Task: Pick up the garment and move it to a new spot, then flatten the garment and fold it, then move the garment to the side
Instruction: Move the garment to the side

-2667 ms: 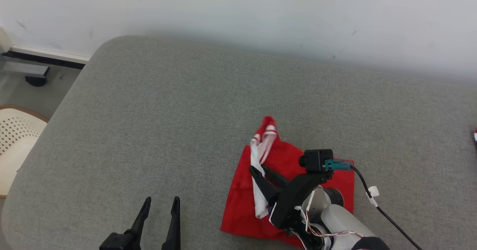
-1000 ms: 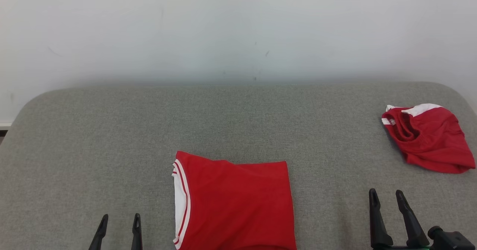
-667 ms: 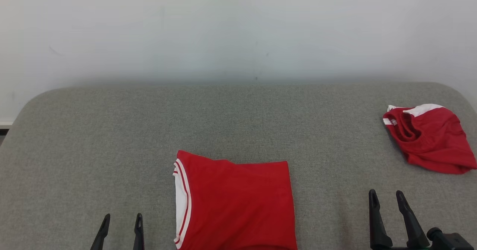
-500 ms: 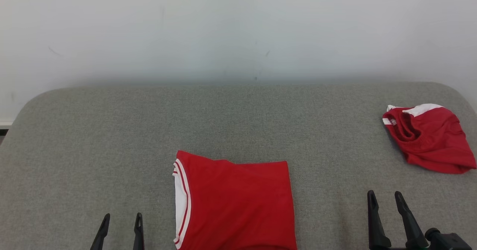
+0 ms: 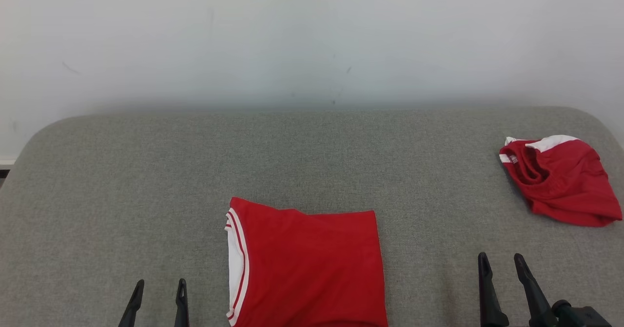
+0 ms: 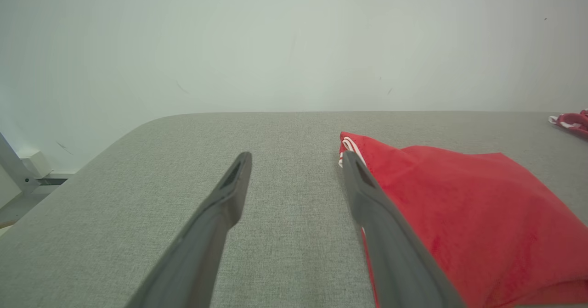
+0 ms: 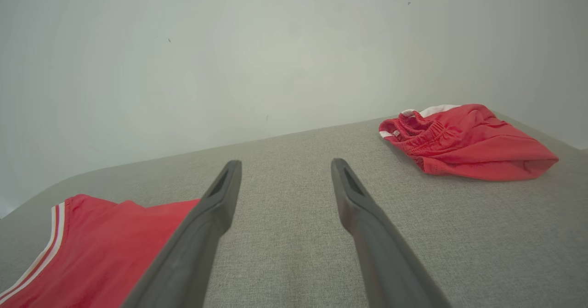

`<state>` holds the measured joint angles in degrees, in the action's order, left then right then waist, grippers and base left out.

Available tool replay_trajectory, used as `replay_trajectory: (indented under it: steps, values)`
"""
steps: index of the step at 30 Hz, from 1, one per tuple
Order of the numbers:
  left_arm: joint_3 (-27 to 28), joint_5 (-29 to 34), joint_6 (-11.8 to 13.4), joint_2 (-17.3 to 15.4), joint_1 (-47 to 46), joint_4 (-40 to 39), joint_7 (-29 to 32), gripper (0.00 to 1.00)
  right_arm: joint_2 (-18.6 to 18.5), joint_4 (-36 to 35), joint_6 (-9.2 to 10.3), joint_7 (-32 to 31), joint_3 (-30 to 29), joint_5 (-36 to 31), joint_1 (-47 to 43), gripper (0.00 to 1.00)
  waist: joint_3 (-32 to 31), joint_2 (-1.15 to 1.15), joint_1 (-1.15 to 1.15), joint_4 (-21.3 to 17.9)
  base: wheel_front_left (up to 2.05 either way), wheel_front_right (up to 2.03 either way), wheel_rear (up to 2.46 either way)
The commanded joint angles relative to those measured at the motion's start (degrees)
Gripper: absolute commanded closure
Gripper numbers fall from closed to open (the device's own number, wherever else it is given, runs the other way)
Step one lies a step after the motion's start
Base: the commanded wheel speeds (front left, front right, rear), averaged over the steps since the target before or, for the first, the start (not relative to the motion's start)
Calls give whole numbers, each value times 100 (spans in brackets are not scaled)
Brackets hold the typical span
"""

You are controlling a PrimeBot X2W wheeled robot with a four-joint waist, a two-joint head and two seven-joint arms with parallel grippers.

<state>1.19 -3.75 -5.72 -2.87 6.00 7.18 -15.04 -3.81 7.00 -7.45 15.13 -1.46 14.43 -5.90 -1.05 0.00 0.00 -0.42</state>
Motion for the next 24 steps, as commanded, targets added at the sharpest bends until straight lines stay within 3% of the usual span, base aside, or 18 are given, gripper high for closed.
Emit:
replay_trajectory:
  steps: [1,24]
  values:
    - [-2,1,19,-2,100,3,-14,0,22,29,-3,0,-3,-37,-22,0,-2,0,0,0,0,0,0]
    - [-3,-63,66,-2,122,53,-14,0,42,287,-3,0,80,-181,-42,0,-43,0,0,-11,0,0,0]
